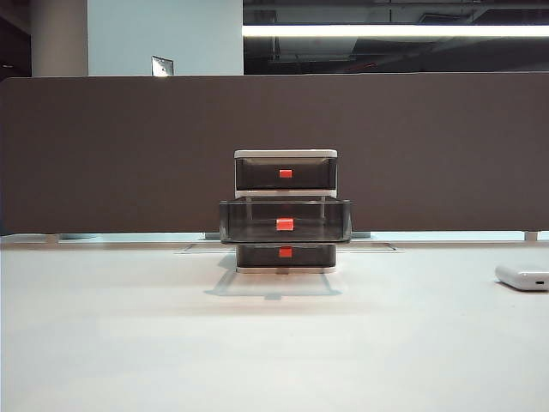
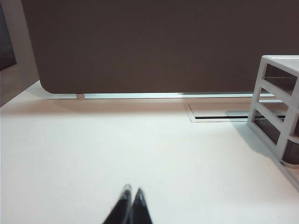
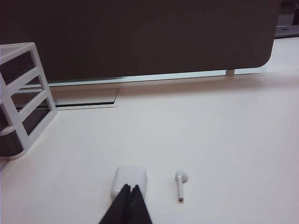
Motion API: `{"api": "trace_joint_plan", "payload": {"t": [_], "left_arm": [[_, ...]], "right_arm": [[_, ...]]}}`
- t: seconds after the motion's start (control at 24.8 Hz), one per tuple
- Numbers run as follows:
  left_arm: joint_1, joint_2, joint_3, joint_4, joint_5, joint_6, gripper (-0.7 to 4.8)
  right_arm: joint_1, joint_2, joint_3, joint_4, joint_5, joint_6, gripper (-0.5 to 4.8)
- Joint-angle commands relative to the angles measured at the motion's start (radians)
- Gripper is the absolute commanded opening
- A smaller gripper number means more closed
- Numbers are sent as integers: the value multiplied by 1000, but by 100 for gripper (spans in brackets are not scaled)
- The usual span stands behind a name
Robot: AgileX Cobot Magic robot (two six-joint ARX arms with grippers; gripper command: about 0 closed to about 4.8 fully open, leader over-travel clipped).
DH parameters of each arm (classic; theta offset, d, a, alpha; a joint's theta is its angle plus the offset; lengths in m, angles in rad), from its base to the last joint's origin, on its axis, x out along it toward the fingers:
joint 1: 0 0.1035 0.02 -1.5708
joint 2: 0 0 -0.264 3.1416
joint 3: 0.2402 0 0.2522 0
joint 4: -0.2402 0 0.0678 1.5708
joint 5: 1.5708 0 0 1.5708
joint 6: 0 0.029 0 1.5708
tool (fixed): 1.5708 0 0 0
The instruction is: Pick up the earphone case on the table, open the lid, insert the wireless earphone on the table into it, close the lid, put the earphone case into the second layer of the drawer, and finally close the drawer.
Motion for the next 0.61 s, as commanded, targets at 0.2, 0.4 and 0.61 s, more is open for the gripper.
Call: {"api": "trace_joint_plan", "payload": {"t": [0.2, 0.4, 0.61], "left_arm": [[2, 1, 0, 11, 1, 0, -6], [2, 1, 26, 46, 1, -56, -6], [2, 1, 92, 42, 1, -114, -6]], "right_arm": [[0, -2, -5, 17, 2, 0, -1], [1, -2, 18, 22, 1, 1, -1], [0, 3, 87, 8, 2, 0, -1]]}}
